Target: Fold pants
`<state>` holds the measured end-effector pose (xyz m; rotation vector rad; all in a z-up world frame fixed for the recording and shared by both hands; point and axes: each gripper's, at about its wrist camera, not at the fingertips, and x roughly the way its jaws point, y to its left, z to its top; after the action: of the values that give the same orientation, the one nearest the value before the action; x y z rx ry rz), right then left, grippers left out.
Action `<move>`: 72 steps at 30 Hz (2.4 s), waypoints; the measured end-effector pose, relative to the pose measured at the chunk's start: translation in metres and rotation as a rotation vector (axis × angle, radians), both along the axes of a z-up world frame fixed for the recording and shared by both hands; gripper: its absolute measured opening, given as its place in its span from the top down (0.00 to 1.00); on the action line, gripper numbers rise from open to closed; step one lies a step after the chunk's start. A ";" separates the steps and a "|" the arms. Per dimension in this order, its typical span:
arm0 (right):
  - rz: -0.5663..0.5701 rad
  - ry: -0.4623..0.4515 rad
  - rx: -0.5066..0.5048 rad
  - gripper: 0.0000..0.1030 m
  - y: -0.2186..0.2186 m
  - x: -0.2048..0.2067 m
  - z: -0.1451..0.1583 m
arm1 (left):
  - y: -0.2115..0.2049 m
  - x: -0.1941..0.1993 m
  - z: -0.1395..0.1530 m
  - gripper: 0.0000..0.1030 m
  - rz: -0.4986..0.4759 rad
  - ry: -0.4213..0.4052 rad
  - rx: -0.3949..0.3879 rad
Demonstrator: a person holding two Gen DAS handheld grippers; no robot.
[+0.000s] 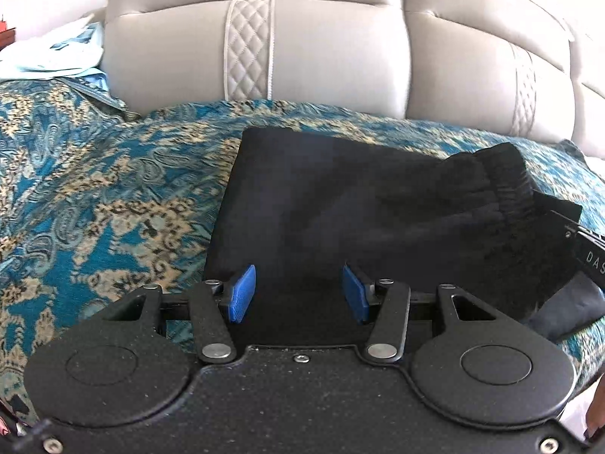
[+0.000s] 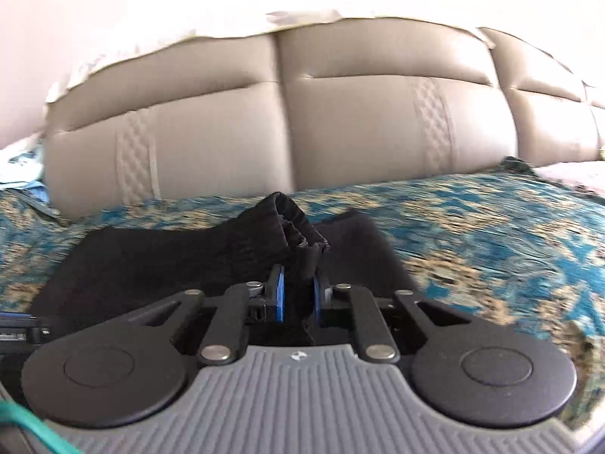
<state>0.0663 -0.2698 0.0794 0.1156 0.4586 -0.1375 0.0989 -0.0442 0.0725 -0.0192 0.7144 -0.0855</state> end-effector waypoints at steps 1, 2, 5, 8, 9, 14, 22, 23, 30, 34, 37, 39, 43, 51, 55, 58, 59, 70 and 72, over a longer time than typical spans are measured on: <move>-0.019 0.010 -0.005 0.83 -0.004 -0.002 -0.002 | -0.001 -0.001 -0.002 0.53 -0.006 0.004 0.002; -0.036 0.019 -0.009 0.83 -0.008 -0.003 -0.003 | -0.003 -0.001 -0.004 0.53 -0.011 0.007 0.004; -0.087 0.032 -0.008 0.82 -0.016 -0.007 -0.003 | -0.004 -0.005 -0.007 0.52 -0.022 0.010 0.010; -0.135 0.043 0.016 0.82 -0.023 -0.006 -0.001 | -0.004 -0.011 -0.008 0.50 -0.031 0.007 0.015; -0.146 0.050 0.024 0.81 -0.024 -0.005 -0.001 | -0.004 -0.014 -0.008 0.49 -0.034 0.006 0.019; -0.163 0.071 0.037 0.79 -0.027 0.004 -0.002 | -0.005 -0.023 -0.008 0.47 -0.057 0.009 0.046; -0.145 0.099 0.033 0.73 -0.035 0.012 -0.009 | -0.007 -0.030 -0.009 0.45 -0.068 0.007 0.065; -0.140 0.099 0.024 0.73 -0.034 0.011 -0.010 | -0.007 -0.030 -0.009 0.45 -0.067 0.007 0.065; -0.110 0.090 0.011 0.50 -0.036 0.009 -0.009 | -0.005 -0.029 -0.009 0.43 -0.069 0.009 0.064; -0.149 0.052 -0.006 0.13 -0.040 0.006 -0.002 | 0.003 -0.020 0.001 0.42 -0.060 -0.003 0.051; -0.165 -0.005 -0.060 0.05 -0.040 0.006 0.008 | 0.011 -0.002 0.016 0.43 -0.044 -0.027 0.049; -0.134 -0.029 -0.101 0.00 -0.038 0.011 0.017 | 0.016 0.013 0.029 0.51 -0.047 -0.051 0.036; -0.025 -0.032 -0.127 0.00 -0.035 0.031 0.035 | 0.017 0.046 0.044 0.60 -0.080 -0.069 -0.014; 0.204 0.168 -0.123 0.02 -0.037 0.088 0.031 | -0.009 0.102 0.032 0.62 -0.085 -0.052 0.018; 0.142 0.231 0.022 0.01 -0.057 0.113 0.020 | -0.018 0.125 0.015 0.61 -0.042 -0.017 0.065; 0.103 0.245 0.076 0.00 -0.071 0.125 0.014 | -0.017 0.136 0.008 0.53 -0.010 -0.003 0.063; 0.108 0.258 0.079 0.00 -0.074 0.127 0.013 | -0.015 0.139 0.006 0.51 -0.004 -0.002 0.062; 0.233 0.293 0.071 0.00 -0.094 0.136 0.003 | -0.001 0.170 -0.011 0.37 0.072 0.023 -0.008; 0.228 0.298 0.091 0.00 -0.097 0.137 0.001 | 0.003 0.173 -0.013 0.31 0.092 0.031 -0.025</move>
<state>0.2032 -0.3664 0.0809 0.1318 0.7713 0.0919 0.2720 -0.0415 0.0593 -0.0779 0.7427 -0.0058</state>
